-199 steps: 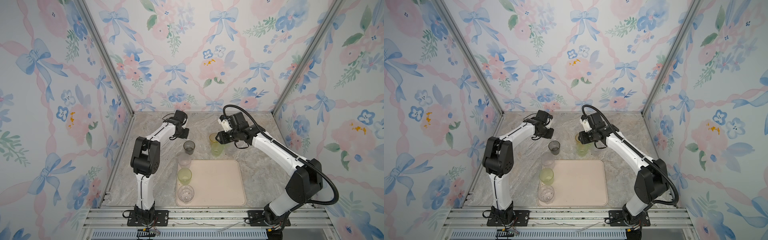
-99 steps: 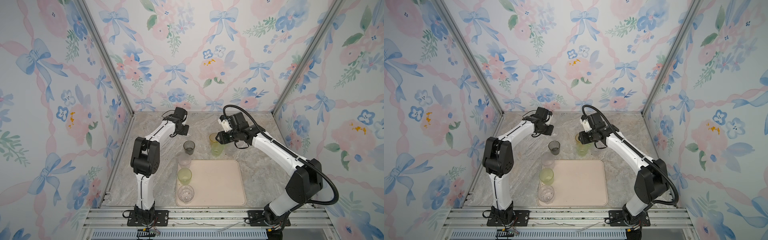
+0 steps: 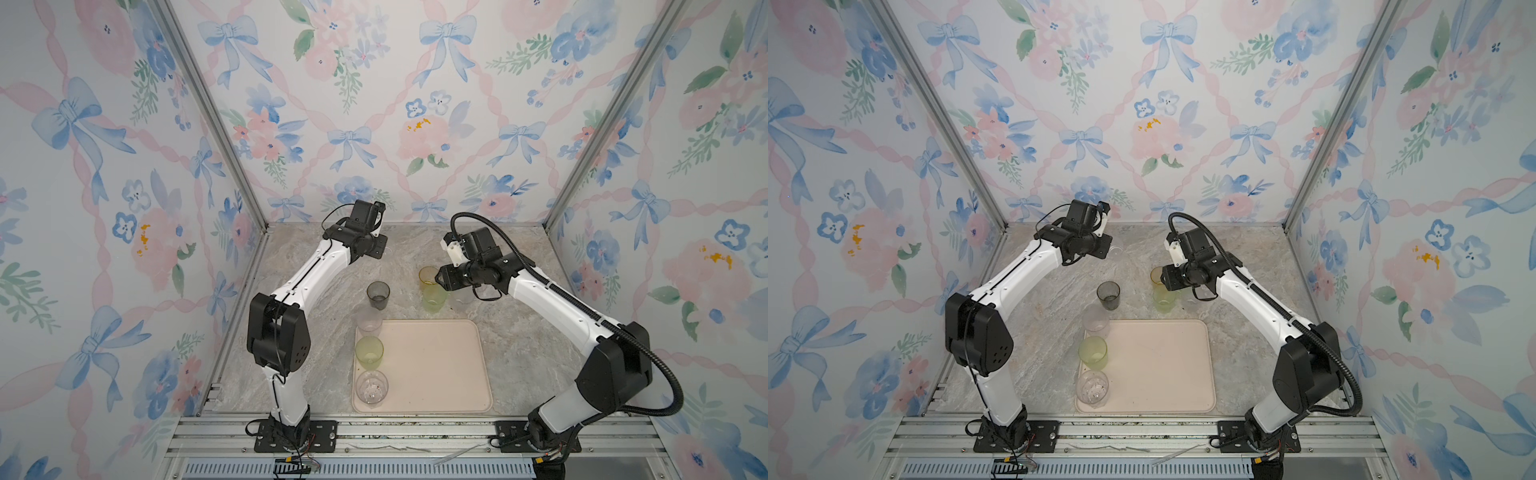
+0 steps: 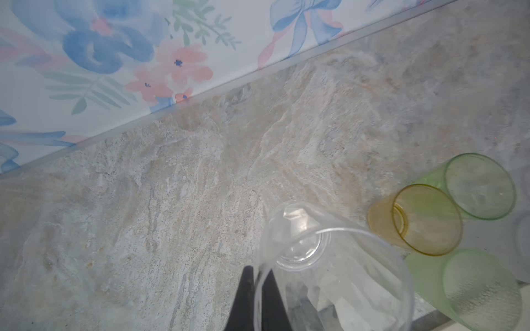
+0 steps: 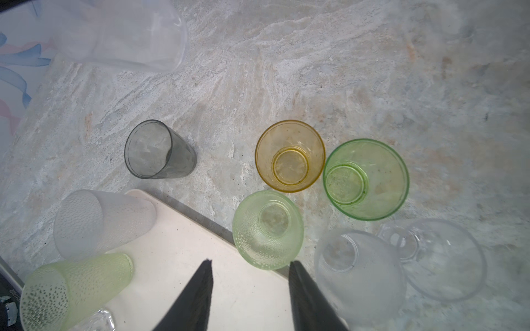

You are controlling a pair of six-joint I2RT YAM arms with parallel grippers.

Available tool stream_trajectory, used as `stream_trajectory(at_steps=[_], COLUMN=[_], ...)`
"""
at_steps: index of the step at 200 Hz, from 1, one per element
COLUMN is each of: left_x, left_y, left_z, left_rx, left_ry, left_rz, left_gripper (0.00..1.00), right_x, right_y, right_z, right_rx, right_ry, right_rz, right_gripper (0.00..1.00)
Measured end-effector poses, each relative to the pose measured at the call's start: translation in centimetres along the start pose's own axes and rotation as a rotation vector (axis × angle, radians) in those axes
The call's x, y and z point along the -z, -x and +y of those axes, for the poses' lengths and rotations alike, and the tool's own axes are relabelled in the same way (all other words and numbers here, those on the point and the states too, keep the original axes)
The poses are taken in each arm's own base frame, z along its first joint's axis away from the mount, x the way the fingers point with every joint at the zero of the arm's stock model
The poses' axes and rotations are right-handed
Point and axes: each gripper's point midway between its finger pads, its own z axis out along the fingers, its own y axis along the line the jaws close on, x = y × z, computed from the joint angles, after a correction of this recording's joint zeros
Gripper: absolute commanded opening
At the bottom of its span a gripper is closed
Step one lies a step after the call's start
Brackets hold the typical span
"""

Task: Place the glasses into the tray
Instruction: 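Lift the plain clear glass with the left gripper and carry it over the tray, then lower the plain clear glass onto the tray and open the left gripper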

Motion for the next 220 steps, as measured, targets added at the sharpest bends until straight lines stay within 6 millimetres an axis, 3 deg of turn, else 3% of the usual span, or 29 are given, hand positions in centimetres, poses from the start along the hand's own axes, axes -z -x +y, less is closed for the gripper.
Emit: stream_trajectory(at_steps=[22,41,89,108,170,220], left_x=[3.4,4.7,4.0,3.4,0.6,0.5], left_y=[1.1,0.4,-6.0,-8.5,-15.3,-17.2], left_z=[-1.5,-3.2,-10.6,-12.5,-14.8,-15.0], left_rx=[-0.025,-0.057,-0.208,-0.249,-0.313,-0.310], left_ry=[-0.026,-0.054,-0.167,-0.205,-0.240,-0.240], left_rz=[-0.063,-0.055,0.132,0.199,0.389,0.437], left_gripper=[0.01,0.01,0.00,0.00,0.00,0.00], right_x=[1.0,1.8,3.1,2.9,2.7,0.7], right_y=[-0.2,-0.3,-0.8,-1.4,-2.3,-4.3], right_z=[-0.9,-1.5,-1.6,-1.7,-1.3,-0.1], right_rx=[-0.014,-0.025,-0.041,-0.049,-0.053,-0.043], right_ry=[-0.021,-0.035,-0.041,-0.042,-0.031,-0.004], right_rz=[-0.018,-0.034,-0.054,-0.043,-0.019,0.064], right_gripper=[0.47,0.47,0.47,0.47,0.47,0.47])
